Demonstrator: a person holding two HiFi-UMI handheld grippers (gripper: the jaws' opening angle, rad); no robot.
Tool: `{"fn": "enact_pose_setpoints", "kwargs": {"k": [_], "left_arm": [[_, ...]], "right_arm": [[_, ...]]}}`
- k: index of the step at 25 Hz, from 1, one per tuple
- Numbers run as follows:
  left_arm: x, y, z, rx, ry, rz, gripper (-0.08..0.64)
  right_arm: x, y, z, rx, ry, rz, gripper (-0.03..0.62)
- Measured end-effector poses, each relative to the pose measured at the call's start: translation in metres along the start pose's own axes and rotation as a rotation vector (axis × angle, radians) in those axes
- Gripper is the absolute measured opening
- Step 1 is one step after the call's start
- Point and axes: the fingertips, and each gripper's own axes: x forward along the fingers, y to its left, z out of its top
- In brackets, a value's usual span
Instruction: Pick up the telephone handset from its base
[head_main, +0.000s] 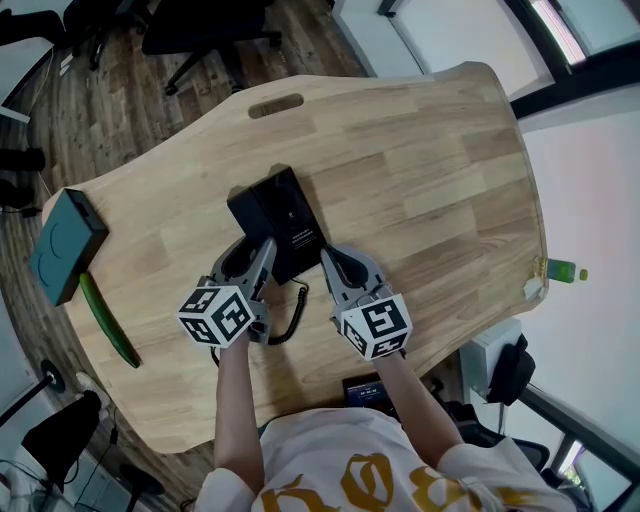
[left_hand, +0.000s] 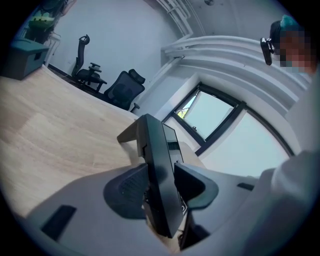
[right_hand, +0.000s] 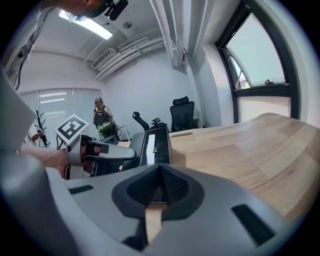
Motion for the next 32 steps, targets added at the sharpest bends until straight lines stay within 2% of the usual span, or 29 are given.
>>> {"fn": "enact_pose_setpoints", "kwargs": {"k": [5,10,15,23,28,32], "left_arm": [[0.003,0.002,0.000,0.015,0.026,0.002,0.146],[-0.001,-0.001,0.001,0.020,0.015,-0.006,0.121],[-0.005,-0.005,0.004,-0.019,-0.022,-0.039,0.097],[-0.008,-0.011,0.006,-0.035,-0.028,-0.076,0.084],[-0.010,-0.014,0.009,-0.080,-0.048,-0.113,0.075],[-0.011,-0.017,0.011,-0.077,-0.045,-0.131,0.074]], "right_arm": [[0.000,-0.001,-0.003,-0.001,0.008,-0.002,0.006],[-0.002,-0.003,-0.004,-0.003,0.013,-0.010,0.006],[-0.002,0.004,0.004,-0.010,-0.004,0.002,0.006],[-0.008,0.009,0.008,-0.020,-0.014,0.011,0.006],[-0.009,0.010,0.009,-0.042,-0.007,0.009,0.006],[-0.011,0.008,0.009,-0.049,-0.006,0.003,0.006]]}}
